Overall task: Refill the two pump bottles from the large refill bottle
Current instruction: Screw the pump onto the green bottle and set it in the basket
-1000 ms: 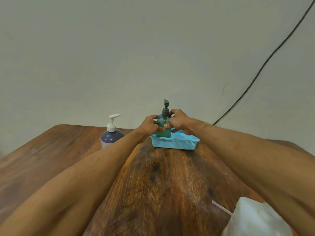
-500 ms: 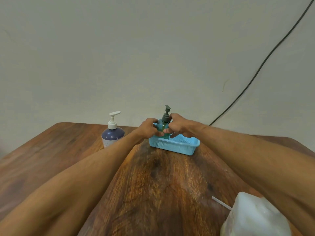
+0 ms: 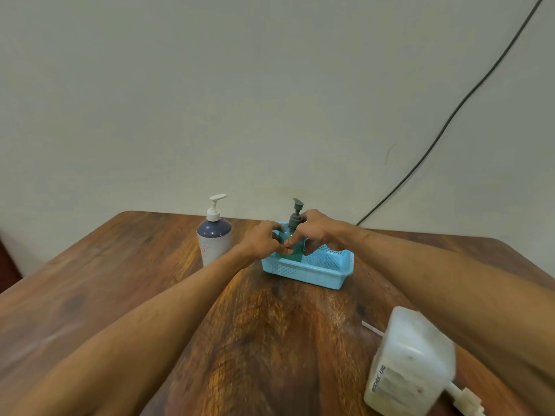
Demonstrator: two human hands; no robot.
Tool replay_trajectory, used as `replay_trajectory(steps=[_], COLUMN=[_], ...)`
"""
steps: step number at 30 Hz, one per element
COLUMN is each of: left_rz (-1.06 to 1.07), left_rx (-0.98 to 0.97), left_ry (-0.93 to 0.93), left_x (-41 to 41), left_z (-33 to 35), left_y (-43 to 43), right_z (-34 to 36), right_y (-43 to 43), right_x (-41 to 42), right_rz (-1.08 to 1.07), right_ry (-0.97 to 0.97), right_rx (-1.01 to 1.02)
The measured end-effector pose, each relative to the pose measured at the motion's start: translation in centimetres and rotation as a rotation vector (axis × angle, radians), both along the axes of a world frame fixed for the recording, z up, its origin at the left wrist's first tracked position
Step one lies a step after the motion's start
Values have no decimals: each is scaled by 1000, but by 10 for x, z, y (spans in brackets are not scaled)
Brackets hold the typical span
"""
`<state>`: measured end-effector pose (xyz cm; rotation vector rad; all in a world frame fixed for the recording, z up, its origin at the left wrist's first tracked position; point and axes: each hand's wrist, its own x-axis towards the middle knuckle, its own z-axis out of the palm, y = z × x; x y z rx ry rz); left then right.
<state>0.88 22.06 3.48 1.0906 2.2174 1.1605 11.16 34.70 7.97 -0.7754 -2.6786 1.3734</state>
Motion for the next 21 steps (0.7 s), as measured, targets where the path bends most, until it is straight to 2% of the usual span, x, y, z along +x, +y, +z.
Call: replay_trajectory(steps=[9, 21], left_rz=[0, 22], left_rx=[1, -4], left_ry=[45, 41], left_x=[51, 71], left_z=[6, 16], left_y=[-60, -106], right_z=[6, 6], right_y=[-55, -99], right_x=[42, 66], right_rz=[73, 30], right_ry=[-38, 20], right_rx=[-4, 5])
